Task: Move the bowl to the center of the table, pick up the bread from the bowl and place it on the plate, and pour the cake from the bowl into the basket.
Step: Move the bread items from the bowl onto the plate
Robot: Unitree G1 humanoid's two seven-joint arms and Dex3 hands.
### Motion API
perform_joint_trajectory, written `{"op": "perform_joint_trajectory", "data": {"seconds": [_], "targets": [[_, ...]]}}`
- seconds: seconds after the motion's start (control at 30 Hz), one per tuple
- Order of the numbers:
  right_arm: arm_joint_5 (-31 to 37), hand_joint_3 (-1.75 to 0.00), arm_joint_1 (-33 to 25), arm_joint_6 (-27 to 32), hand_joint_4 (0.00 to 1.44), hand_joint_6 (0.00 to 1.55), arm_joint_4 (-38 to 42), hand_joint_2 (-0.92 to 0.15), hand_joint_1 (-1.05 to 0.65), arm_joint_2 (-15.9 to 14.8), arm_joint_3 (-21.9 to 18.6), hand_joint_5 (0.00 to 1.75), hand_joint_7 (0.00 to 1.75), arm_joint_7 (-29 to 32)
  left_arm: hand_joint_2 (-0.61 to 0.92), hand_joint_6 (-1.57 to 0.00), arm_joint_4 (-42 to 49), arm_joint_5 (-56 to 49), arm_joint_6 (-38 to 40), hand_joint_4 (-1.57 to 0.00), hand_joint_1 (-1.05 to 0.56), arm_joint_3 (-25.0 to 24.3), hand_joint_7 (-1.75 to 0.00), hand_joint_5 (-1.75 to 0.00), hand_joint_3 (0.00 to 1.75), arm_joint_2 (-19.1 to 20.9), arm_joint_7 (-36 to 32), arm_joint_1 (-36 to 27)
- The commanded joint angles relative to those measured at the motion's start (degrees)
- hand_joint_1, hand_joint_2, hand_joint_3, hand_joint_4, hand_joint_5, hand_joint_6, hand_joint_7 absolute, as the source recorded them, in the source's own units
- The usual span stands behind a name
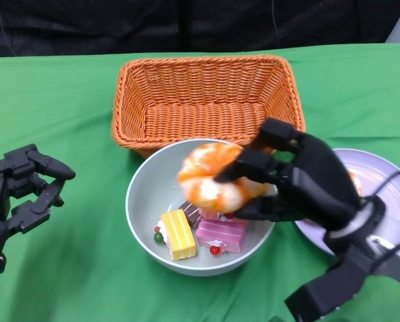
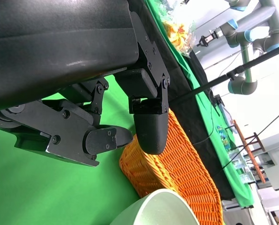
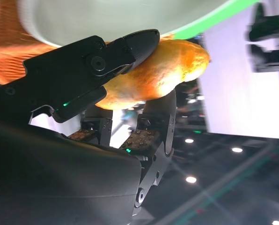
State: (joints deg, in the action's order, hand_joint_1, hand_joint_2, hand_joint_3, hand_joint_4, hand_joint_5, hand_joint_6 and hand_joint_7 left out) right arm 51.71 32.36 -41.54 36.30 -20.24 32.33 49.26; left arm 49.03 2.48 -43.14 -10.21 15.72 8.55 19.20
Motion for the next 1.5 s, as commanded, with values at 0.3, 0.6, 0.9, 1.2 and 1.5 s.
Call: {"op": "perform_joint_trajectory", "data": {"seconds": [0.3,0.6,0.9,1.2,1.5], "targets": [[-1.5,-0.02,-6.5,0.6,0.77,0.95,-2.0,-0.84,-0.21,-4.0,-6.7,1.18,0.62,-0.1,0.81,-0.83,0.8,0.6,0.6,-0.78,-0.02,-0.7,-1.07,-1.49,0.52,1.4,0.6,0.2],[-4.9,0.0,-13.0,2.3,0.86,1.03,-2.6,-0.78,-0.08,-7.2,-13.3,1.07,0.56,0.0,0.81,-0.82,1.9,1.1,1.3,-0.77,-0.03,-1.0,-1.06,-1.47,0.54,1.7,1.2,1.0],[-6.2,-0.01,-14.4,4.2,0.89,1.1,-0.4,-0.79,-0.06,-7.4,-17.2,0.99,0.39,1.5,0.79,-0.83,3.9,0.8,0.3,-0.78,-0.04,-1.1,-1.06,-1.48,0.55,2.3,1.3,2.0],[-10.0,-0.01,-14.6,9.7,0.84,1.12,0.6,-0.81,-0.06,-6.7,-20.1,1.08,0.31,-2.4,0.8,-0.83,4.3,1.0,0.5,-0.77,-0.04,-1.2,-1.06,-1.47,0.55,2.1,1.3,2.4],[-10.8,0.0,-10.3,17.5,0.88,1.14,7.8,-0.81,-0.11,-3.7,-19.7,0.96,0.2,-3.7,0.79,-0.82,4.1,0.9,1.0,-0.75,-0.03,-1.2,-1.08,-1.48,0.57,2.3,1.3,2.3]]}}
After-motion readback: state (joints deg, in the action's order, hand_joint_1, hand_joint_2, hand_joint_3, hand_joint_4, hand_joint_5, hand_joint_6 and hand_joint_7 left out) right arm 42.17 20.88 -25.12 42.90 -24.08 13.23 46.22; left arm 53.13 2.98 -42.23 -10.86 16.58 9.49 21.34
